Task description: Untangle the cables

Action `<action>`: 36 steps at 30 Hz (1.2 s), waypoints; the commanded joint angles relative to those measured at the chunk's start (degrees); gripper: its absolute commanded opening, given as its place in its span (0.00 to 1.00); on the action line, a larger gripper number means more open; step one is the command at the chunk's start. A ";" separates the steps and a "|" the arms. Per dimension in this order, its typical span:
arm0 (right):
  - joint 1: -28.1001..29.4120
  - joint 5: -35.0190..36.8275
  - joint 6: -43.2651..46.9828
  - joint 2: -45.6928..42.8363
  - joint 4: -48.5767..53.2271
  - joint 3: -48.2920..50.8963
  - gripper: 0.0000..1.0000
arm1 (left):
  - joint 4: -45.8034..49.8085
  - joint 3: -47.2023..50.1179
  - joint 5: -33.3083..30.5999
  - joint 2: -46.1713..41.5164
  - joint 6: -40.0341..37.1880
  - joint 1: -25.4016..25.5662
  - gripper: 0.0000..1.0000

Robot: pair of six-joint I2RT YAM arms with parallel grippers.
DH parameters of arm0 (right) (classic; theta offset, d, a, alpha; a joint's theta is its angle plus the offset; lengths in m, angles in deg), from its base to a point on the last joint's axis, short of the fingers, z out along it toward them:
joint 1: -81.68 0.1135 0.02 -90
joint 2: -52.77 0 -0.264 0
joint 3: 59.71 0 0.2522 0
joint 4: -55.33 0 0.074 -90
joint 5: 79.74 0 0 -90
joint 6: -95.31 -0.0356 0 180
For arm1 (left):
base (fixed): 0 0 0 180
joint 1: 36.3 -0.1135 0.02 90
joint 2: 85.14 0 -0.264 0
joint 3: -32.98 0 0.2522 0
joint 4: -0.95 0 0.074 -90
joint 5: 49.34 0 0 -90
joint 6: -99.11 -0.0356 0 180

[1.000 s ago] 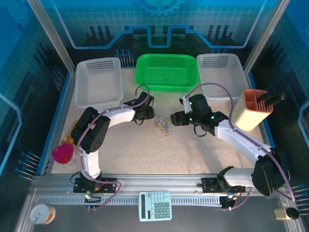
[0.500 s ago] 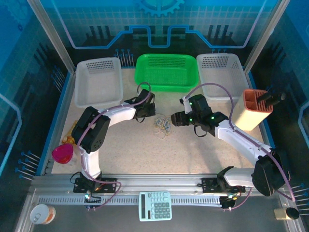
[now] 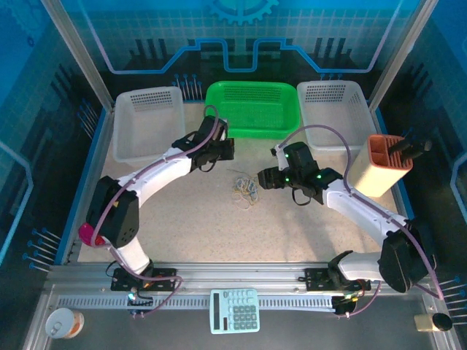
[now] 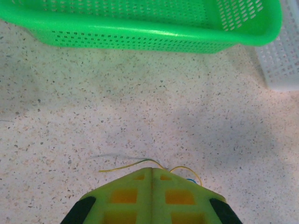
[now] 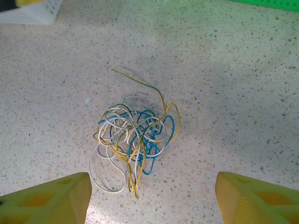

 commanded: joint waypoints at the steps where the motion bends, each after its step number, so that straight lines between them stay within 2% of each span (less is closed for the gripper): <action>1: 0.82 -0.20 -0.78 0.09 -1.07 -1.72 0.71 | 3.06 1.07 1.55 1.42 -0.59 -0.20 0.21; 2: 0.83 -0.21 -0.92 0.05 -1.18 -1.55 0.71 | 2.41 1.84 2.24 2.28 0.18 -0.20 0.33; 3: 0.82 -0.24 -0.94 0.06 -1.21 -1.46 0.71 | 1.76 2.42 2.72 3.03 0.91 -0.23 0.40; 8: 0.83 -0.45 -1.49 0.32 -1.29 -0.22 0.71 | -1.87 4.83 4.77 6.55 4.60 -0.70 0.52; 15: 0.85 -1.70 -2.59 2.03 -3.24 1.14 0.71 | -3.86 5.75 5.50 9.43 7.21 -1.76 0.55; 36: 1.33 -6.32 -4.92 14.91 -10.83 3.56 0.65 | -6.68 6.02 6.77 13.46 9.48 -2.59 0.56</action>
